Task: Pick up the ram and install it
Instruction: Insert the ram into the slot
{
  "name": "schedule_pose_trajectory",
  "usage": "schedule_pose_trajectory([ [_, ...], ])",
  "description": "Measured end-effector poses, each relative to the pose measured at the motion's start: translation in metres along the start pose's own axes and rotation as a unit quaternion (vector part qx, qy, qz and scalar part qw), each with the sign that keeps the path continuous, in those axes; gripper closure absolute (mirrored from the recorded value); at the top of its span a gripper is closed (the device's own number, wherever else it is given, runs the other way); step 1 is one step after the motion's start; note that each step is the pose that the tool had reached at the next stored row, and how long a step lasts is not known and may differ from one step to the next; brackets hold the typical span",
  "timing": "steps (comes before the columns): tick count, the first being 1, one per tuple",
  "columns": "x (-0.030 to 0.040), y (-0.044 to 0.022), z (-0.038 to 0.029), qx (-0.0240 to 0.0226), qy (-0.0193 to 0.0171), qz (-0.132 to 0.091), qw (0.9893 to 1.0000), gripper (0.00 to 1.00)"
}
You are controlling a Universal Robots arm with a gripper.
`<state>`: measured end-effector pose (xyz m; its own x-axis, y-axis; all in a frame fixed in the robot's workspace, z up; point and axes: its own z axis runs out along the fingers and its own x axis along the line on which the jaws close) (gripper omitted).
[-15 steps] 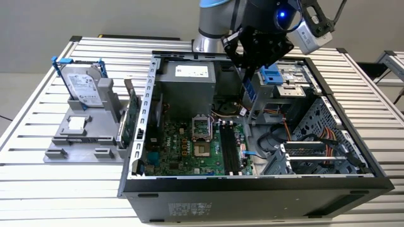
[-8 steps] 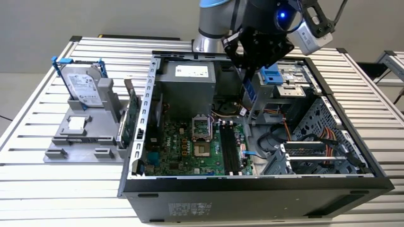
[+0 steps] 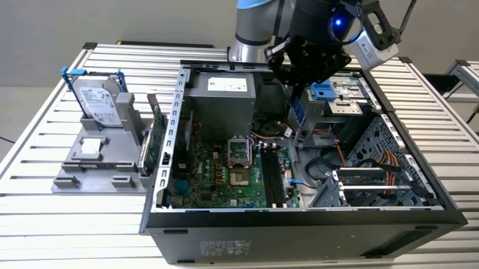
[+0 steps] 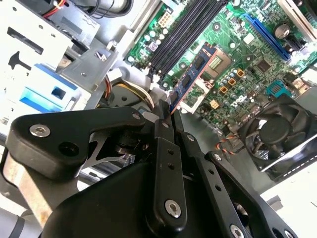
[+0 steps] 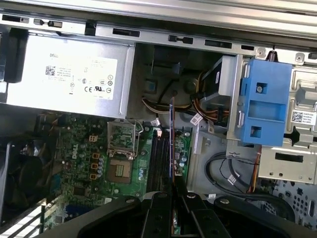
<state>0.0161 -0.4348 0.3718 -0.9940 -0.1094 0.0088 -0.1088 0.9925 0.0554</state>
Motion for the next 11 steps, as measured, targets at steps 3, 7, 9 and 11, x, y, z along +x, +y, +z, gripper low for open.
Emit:
schedule_pose_trajectory([
  [3, 0.0, -0.0019, 0.0012, -0.0001, 0.0, 0.0, 1.0, 1.0],
  [7, 0.0, -0.0036, 0.0034, 0.0, 0.0, 0.0, 1.0, 1.0],
  [9, 0.0001, -0.0041, 0.0047, 0.0, 0.0, 0.001, 1.0, 1.0],
  [11, 0.0, -0.0046, 0.0059, 0.0, 0.0, 0.001, 1.0, 1.0],
])
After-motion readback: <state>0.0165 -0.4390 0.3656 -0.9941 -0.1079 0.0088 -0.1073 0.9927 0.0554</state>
